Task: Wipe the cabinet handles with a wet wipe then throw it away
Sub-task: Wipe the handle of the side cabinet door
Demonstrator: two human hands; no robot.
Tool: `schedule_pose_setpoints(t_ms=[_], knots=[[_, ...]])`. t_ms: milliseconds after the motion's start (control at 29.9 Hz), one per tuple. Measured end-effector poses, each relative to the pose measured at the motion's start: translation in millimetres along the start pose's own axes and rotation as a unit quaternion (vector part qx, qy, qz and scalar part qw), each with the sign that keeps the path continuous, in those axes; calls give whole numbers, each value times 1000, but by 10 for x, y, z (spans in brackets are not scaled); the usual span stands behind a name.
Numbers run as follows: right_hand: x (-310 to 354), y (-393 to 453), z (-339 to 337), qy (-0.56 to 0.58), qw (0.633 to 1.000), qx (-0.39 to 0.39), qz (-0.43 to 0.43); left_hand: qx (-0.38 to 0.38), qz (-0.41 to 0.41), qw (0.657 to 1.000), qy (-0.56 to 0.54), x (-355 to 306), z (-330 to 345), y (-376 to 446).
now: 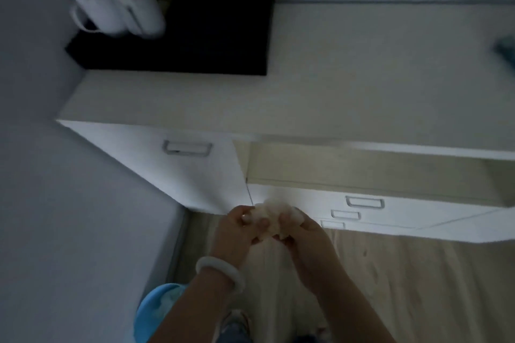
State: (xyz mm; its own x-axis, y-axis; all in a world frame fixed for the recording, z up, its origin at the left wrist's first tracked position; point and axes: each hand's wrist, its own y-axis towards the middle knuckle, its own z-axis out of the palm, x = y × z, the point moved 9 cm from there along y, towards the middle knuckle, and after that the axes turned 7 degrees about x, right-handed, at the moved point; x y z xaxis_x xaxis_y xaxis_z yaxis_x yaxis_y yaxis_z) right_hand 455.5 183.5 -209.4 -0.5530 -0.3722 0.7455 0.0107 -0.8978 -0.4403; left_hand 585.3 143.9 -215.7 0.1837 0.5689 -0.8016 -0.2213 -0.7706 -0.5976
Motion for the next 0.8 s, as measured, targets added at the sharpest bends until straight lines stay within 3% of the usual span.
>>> schedule_pose_setpoints(t_ms=[67, 134, 267, 334, 401, 468, 568, 702, 802], knots=[[169, 32, 334, -44, 999, 4, -6, -16, 14, 999, -30, -196, -274, -122], [292, 67, 599, -162, 986, -28, -18, -18, 22, 997, -67, -353, -513, -245], [594, 207, 1239, -390, 917, -17, -77, -47, 42, 989, -135, -596, -1002, -470], [920, 321, 1576, -494, 851, -9, -180, -104, 51, 977, -181, -681, -1324, -543], [1222, 451, 1919, -587, 756, -2, -290, -180, 65, 964, -186, -760, -1701, -563], [1403, 677, 2139, -656, 679, 3, -330, -262, 74, 951, -149, -823, -2063, -511], [1508, 1158, 2315, -738, 591, 42, -325, -352, 58, 934, -31, -933, -2363, -260], [1240, 1696, 2269, -813, 506, 131, -258, -339, 40, 934, 101, -1048, -2266, 230], [1130, 1810, 2150, -825, 487, 121, -259, -277, 38, 960, 6, -992, -2070, 556]])
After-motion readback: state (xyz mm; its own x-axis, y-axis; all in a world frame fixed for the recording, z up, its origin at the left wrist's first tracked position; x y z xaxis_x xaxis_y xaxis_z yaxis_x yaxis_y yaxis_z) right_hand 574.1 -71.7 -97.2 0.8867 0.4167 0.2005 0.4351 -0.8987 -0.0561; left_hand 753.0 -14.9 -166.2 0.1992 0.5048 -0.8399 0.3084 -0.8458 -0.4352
